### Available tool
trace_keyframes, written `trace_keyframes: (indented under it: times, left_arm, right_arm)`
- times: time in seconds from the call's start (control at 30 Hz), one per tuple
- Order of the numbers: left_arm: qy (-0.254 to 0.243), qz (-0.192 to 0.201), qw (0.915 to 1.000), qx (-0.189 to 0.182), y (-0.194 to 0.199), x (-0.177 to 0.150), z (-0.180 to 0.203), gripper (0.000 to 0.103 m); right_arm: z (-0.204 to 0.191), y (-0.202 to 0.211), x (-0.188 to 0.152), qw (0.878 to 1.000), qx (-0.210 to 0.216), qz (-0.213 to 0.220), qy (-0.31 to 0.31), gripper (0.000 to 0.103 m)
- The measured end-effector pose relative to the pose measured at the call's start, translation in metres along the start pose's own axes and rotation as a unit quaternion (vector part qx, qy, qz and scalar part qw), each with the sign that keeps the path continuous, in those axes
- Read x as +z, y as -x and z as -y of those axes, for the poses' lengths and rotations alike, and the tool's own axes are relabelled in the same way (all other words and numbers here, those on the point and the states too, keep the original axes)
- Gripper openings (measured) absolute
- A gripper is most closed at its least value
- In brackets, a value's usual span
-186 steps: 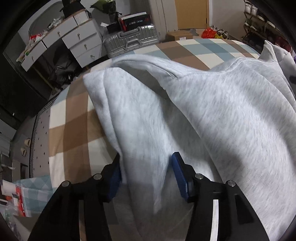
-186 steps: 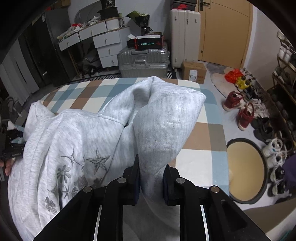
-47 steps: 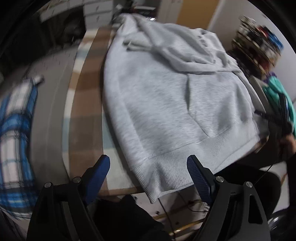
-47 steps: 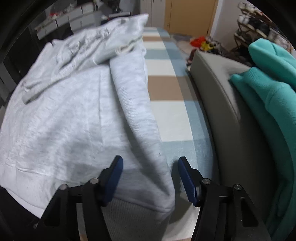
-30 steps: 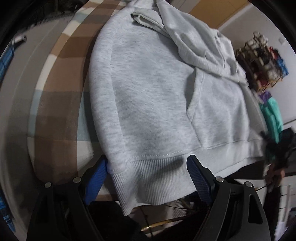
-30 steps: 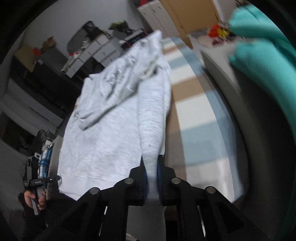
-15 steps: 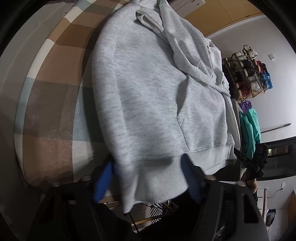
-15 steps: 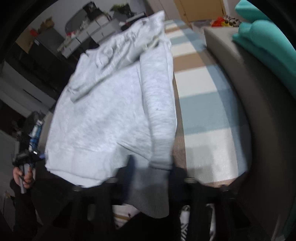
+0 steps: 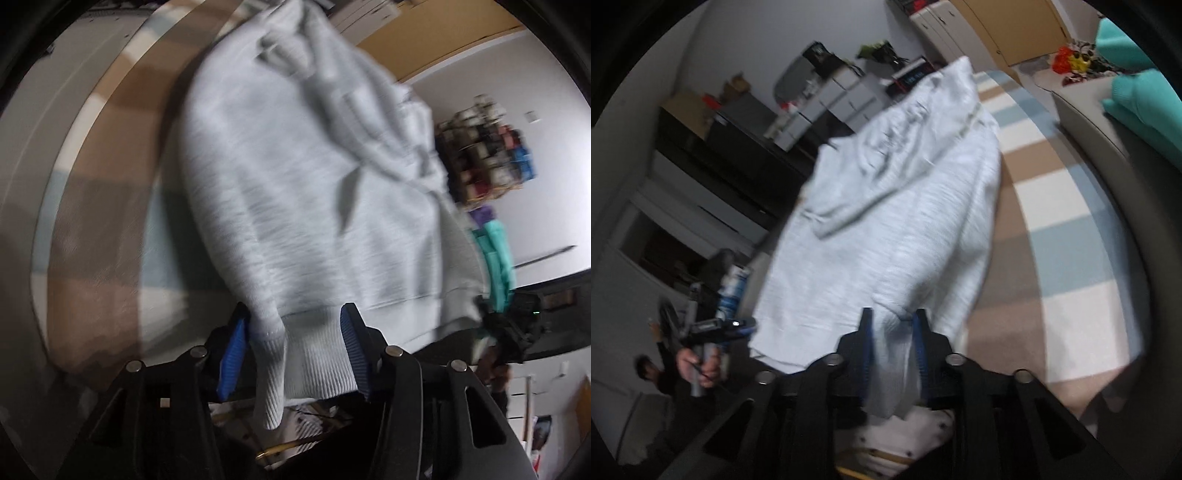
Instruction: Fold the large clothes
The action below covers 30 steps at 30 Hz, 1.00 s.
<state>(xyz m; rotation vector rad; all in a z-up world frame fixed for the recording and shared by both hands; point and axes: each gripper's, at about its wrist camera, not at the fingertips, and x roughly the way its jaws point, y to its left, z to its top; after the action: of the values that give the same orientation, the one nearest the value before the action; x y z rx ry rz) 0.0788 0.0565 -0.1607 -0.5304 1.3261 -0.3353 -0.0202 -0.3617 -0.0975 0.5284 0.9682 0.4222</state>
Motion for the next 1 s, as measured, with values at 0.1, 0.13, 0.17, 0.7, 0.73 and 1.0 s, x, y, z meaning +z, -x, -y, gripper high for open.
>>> trace_keyframes:
  times: [0.1, 0.13, 0.17, 0.7, 0.73, 1.0]
  left_arm:
    - [0.018, -0.014, 0.9997, 0.012, -0.005, 0.000, -0.007, 0.047]
    - [0.018, -0.014, 0.9996, 0.015, -0.005, 0.000, -0.006, 0.048]
    - [0.014, -0.013, 0.9996, 0.019, -0.005, 0.000, -0.005, 0.048]
    - [-0.063, 0.005, 0.9903, 0.124, 0.014, -0.011, 0.000, 0.007]
    - [-0.072, 0.005, 0.9875, 0.140, 0.014, -0.013, 0.001, 0.007]
    - [-0.094, -0.019, 0.9813, 0.167, 0.003, -0.018, 0.021, 0.030]
  right_arm:
    - [0.005, -0.005, -0.003, 0.998, -0.058, -0.017, 0.008, 0.052]
    - [0.008, -0.008, -0.006, 0.997, -0.071, -0.022, 0.014, 0.052]
    - [0.010, -0.009, -0.007, 0.996, -0.078, -0.029, 0.018, 0.052]
    - [0.014, 0.010, -0.008, 0.987, -0.151, -0.029, 0.051, 0.008]
    - [0.016, 0.008, -0.010, 0.983, -0.170, -0.036, 0.057, 0.008]
    - [0.026, 0.003, -0.015, 0.989, -0.140, -0.054, 0.018, 0.013]
